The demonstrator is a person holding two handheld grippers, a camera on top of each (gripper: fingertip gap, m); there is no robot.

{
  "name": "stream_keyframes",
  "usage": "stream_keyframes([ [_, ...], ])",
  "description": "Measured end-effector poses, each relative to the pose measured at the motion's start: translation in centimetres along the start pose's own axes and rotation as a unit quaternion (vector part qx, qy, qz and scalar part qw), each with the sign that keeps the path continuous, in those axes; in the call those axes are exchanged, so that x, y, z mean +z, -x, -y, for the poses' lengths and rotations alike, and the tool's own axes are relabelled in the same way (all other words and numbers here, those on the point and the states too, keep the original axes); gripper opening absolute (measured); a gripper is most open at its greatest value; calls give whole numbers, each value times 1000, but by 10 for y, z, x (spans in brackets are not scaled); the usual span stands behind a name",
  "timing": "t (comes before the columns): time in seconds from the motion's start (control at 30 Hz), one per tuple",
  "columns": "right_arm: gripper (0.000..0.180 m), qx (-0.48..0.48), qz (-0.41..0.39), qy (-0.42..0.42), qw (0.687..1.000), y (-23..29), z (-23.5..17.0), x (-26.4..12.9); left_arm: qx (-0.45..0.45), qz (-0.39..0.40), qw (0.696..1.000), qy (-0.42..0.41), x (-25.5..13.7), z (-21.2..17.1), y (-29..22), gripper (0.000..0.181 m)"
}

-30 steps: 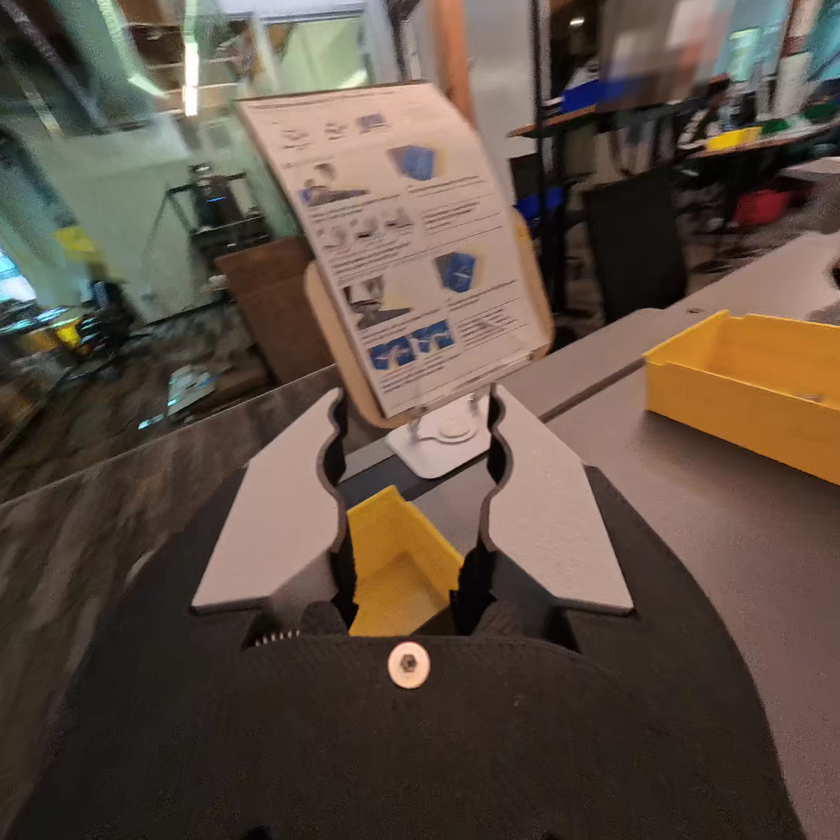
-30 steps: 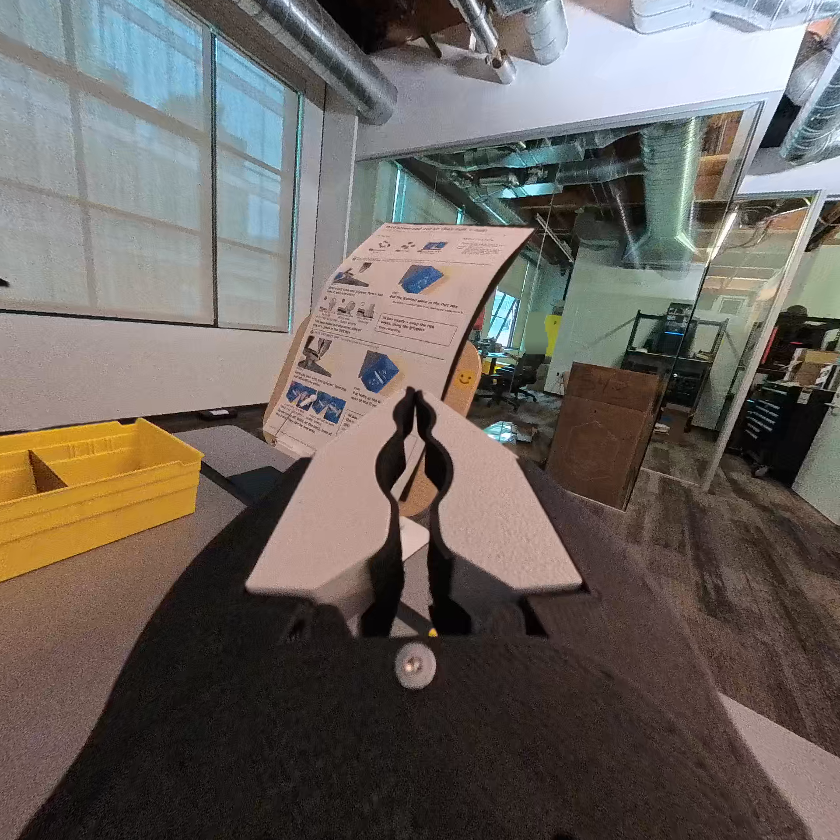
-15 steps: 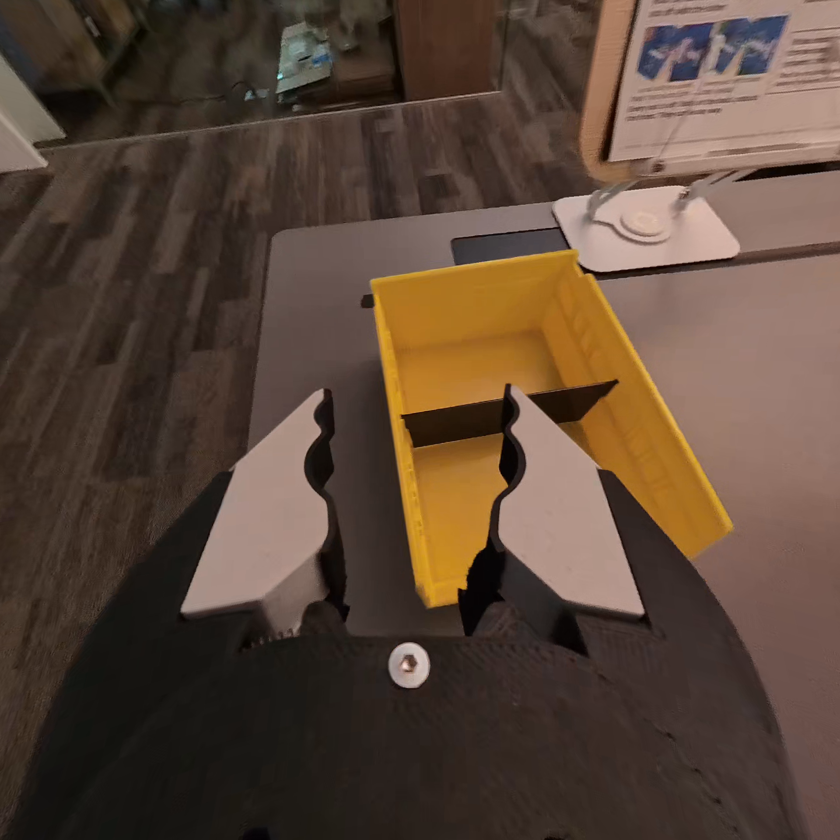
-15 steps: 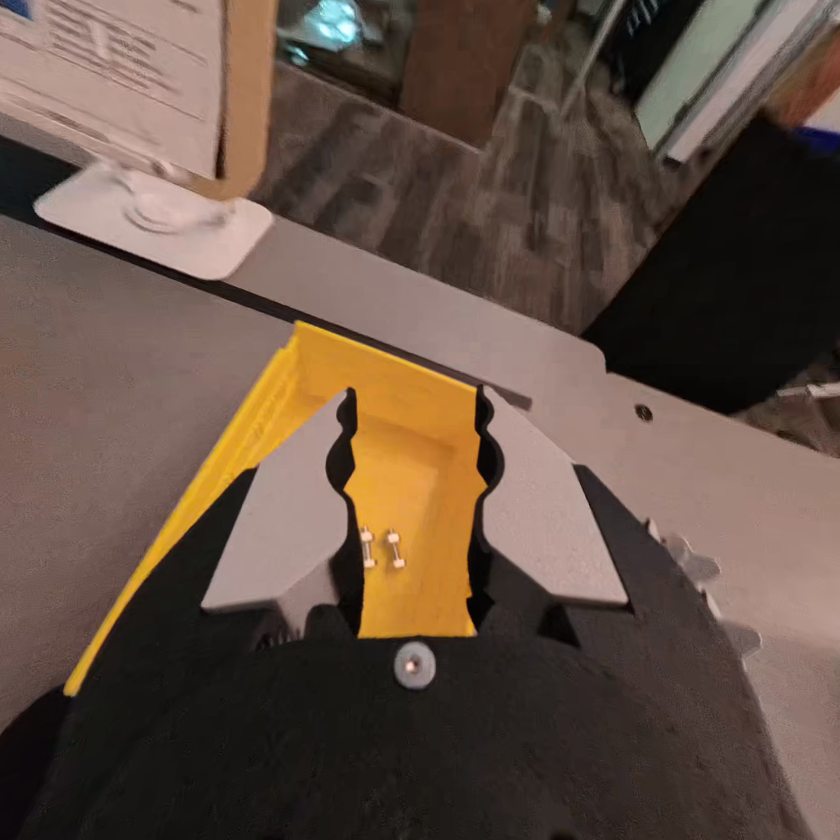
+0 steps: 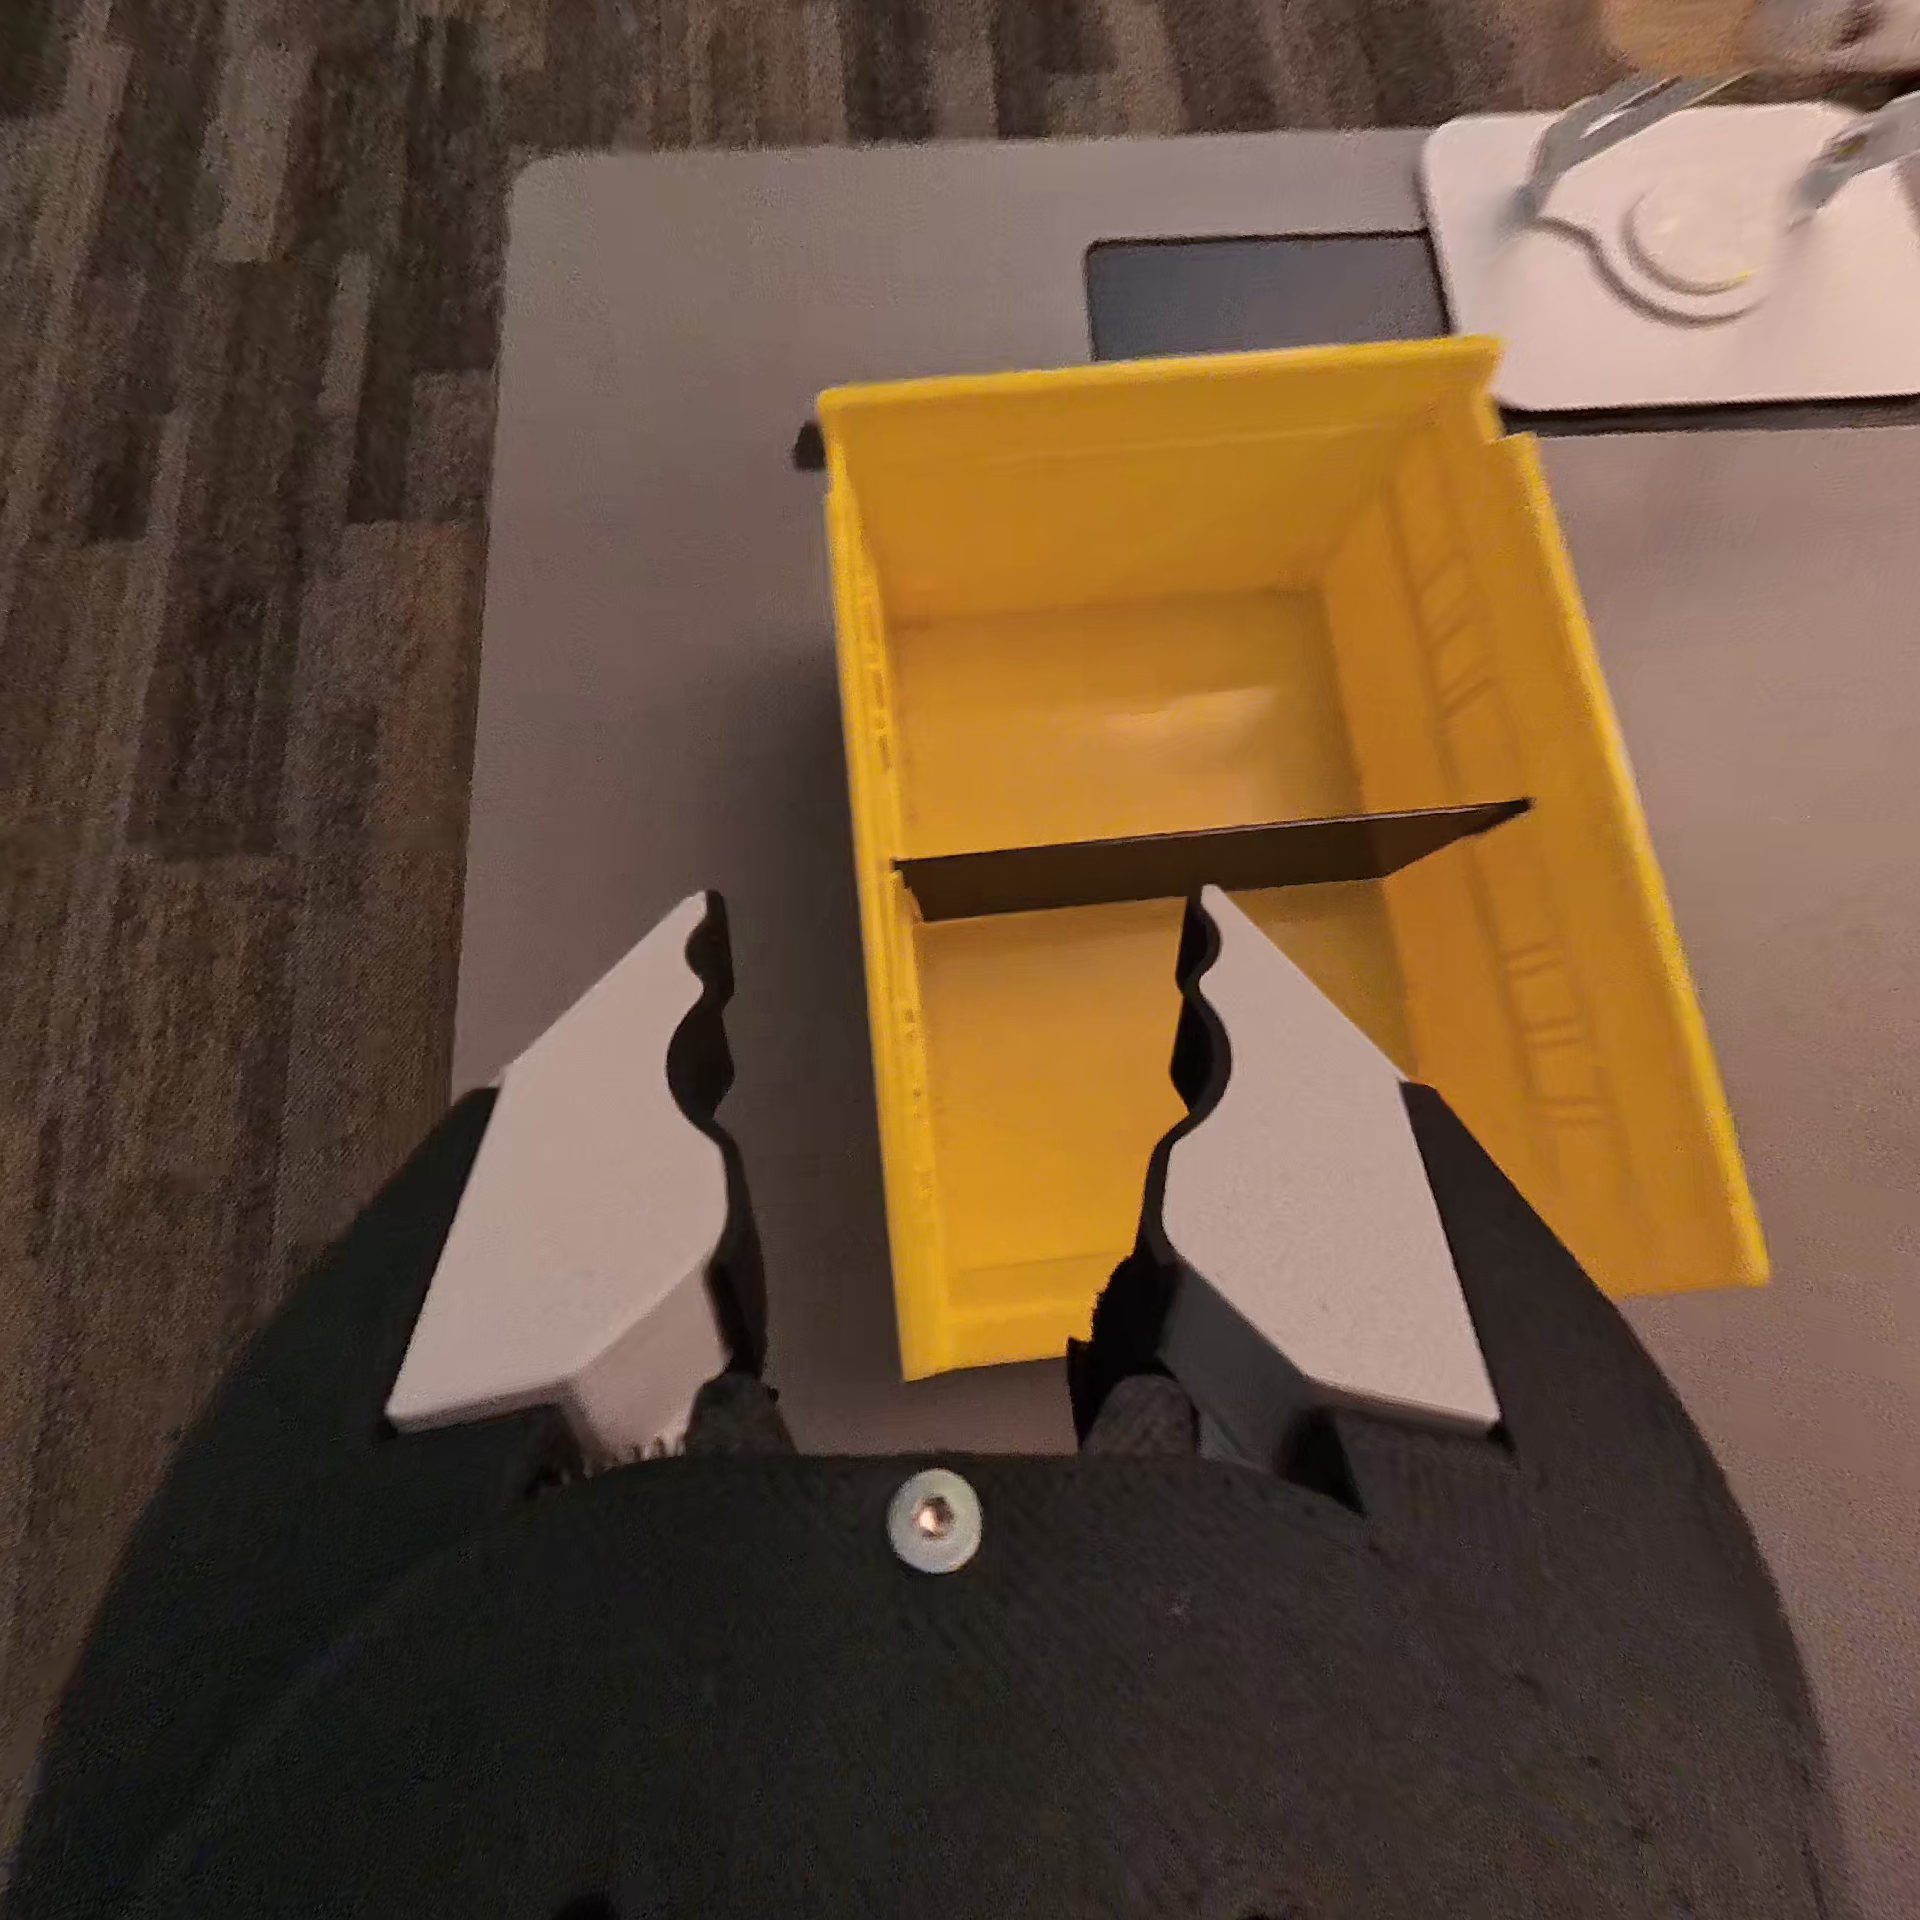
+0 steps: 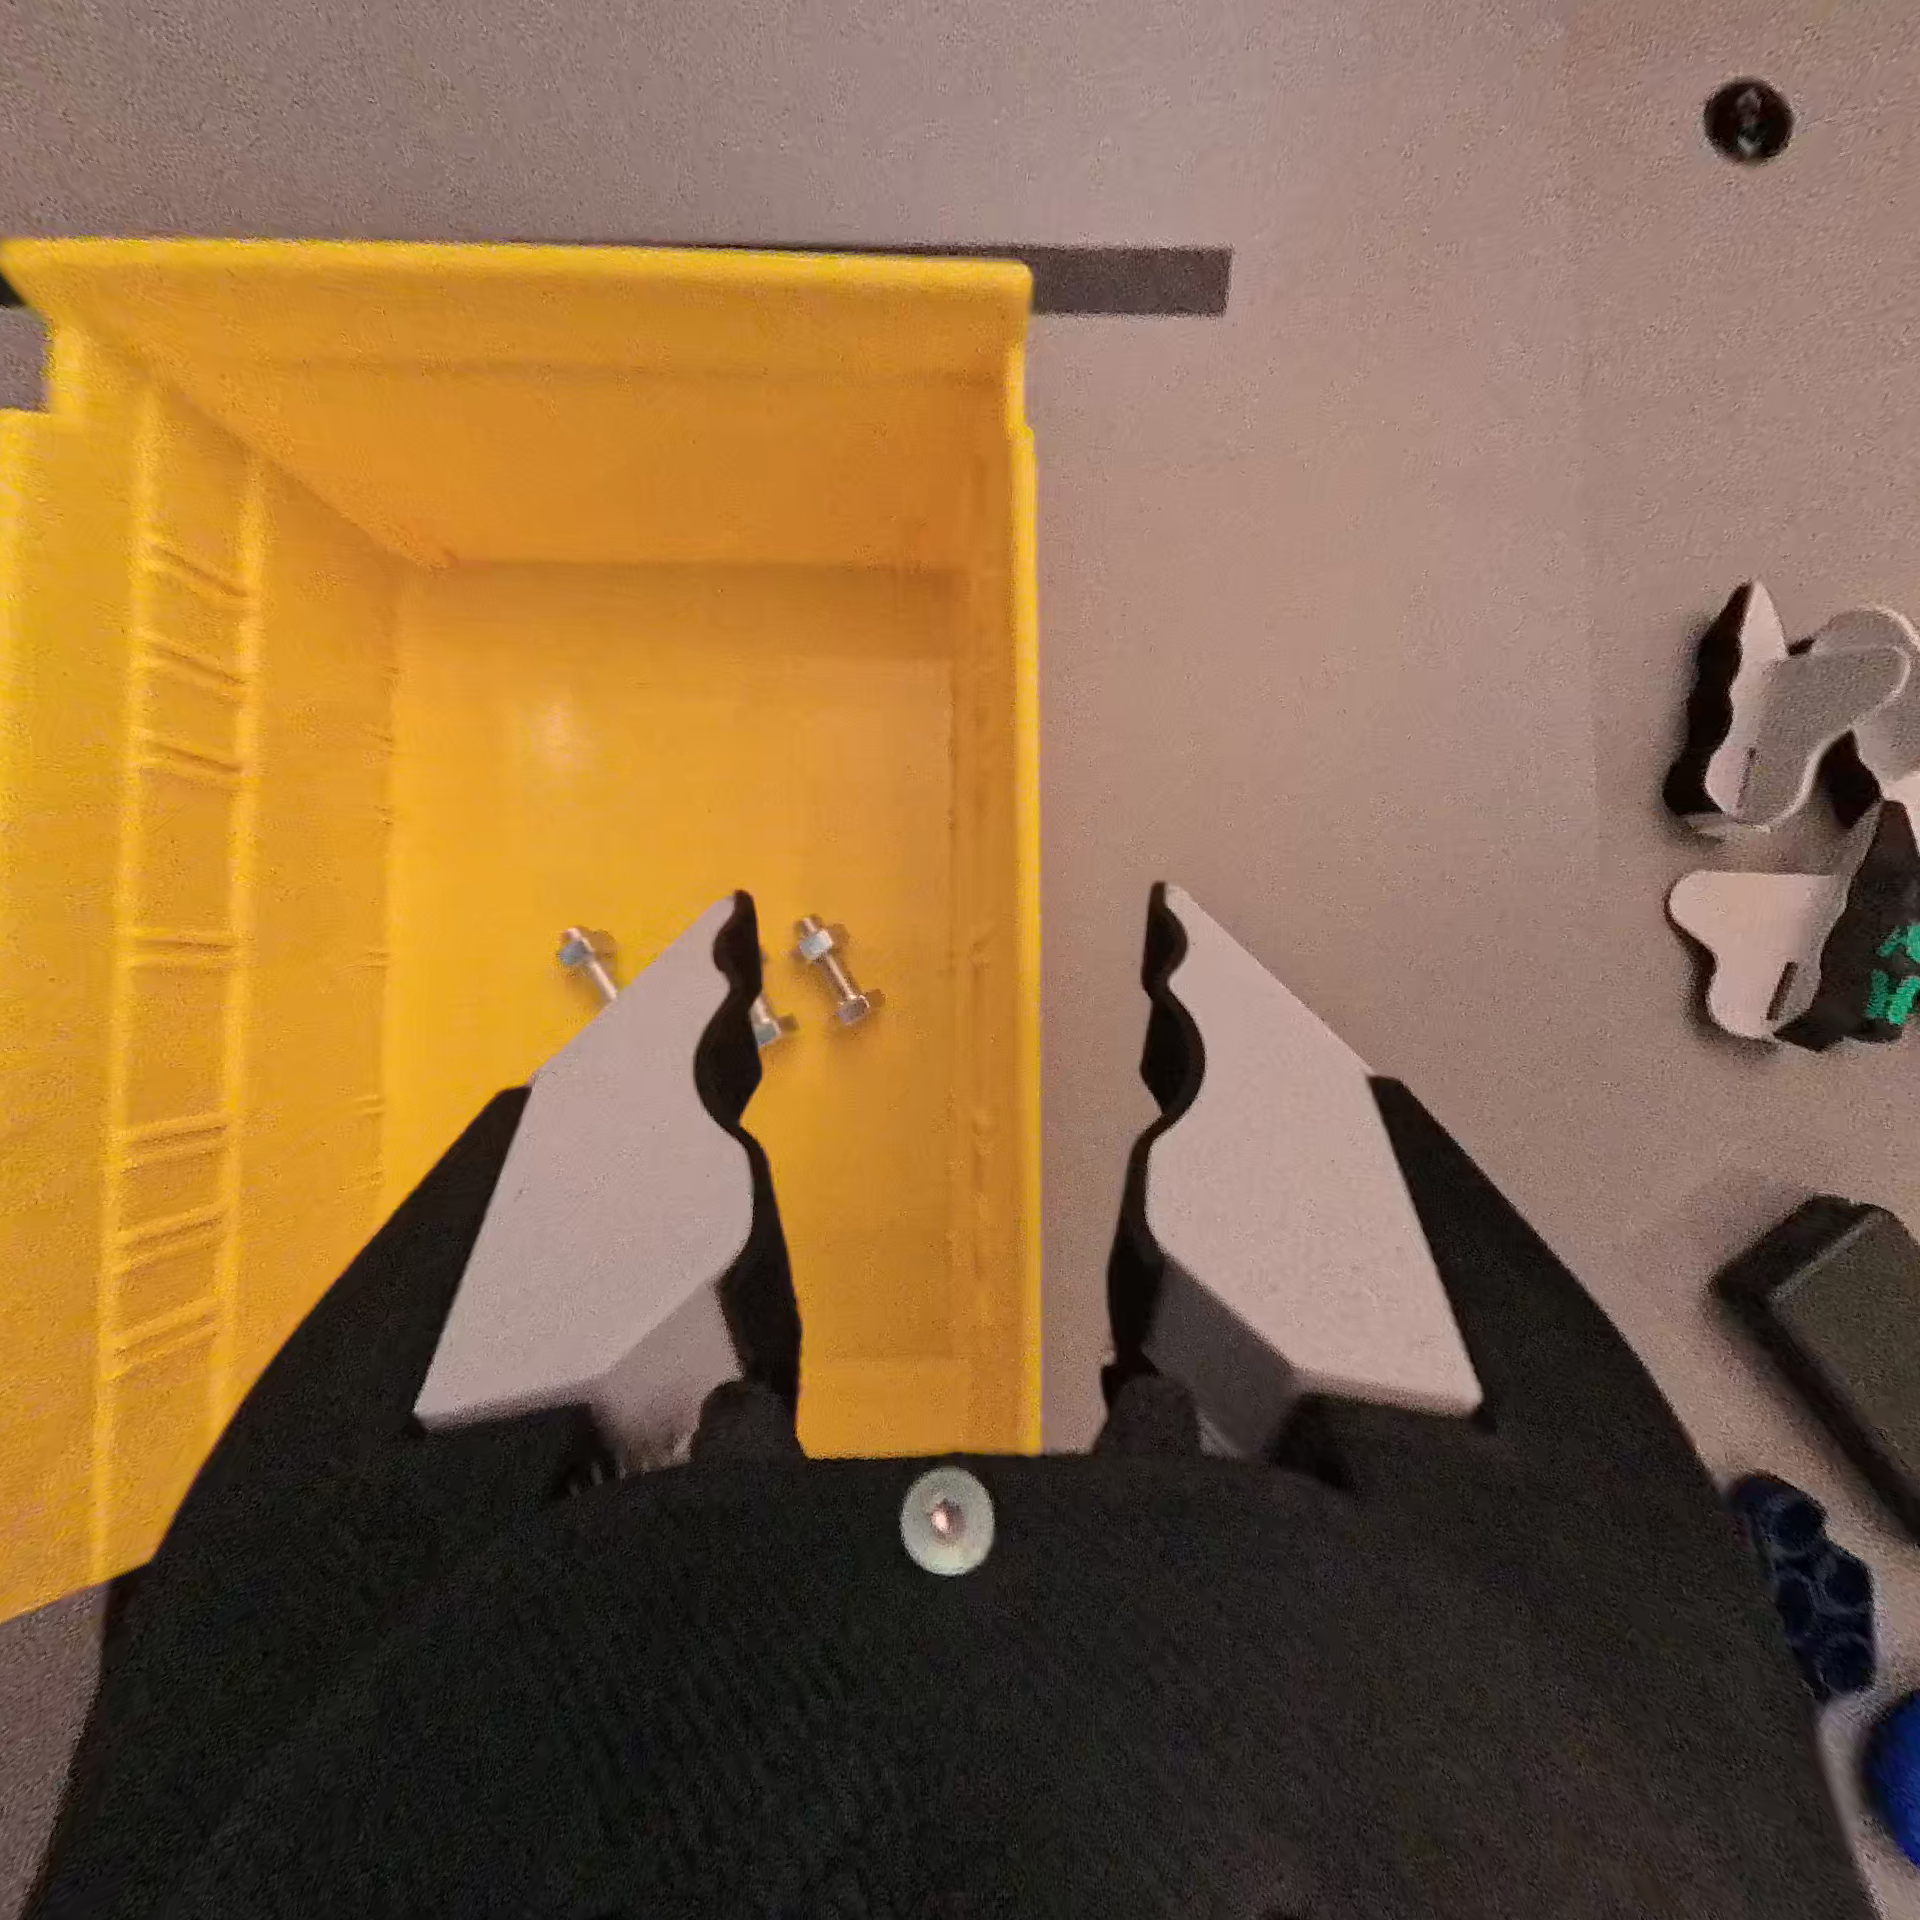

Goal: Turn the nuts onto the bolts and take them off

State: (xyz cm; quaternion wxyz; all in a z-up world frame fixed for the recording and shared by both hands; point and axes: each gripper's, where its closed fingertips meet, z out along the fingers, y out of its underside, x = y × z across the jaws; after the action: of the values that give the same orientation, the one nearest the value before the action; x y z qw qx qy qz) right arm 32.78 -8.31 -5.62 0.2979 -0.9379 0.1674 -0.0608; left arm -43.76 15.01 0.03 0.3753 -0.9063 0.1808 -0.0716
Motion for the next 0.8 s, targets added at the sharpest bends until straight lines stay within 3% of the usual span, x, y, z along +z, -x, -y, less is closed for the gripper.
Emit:
stream_keyframes([
  [0.2,57,45,54,100,992,0,-40,28,-65,-19,993,98,32,-40,20,86],
  [0.3,55,77,120,165,976,19,-64,35,-65,-43,990,116,43,-47,13,77],
  [0.5,47,56,105,205,971,17,-77,40,-65,-28,982,177,55,-68,17,75],
  [0.8,12,13,125,236,963,37,-81,46,-76,-55,970,224,72,-84,8,37],
])
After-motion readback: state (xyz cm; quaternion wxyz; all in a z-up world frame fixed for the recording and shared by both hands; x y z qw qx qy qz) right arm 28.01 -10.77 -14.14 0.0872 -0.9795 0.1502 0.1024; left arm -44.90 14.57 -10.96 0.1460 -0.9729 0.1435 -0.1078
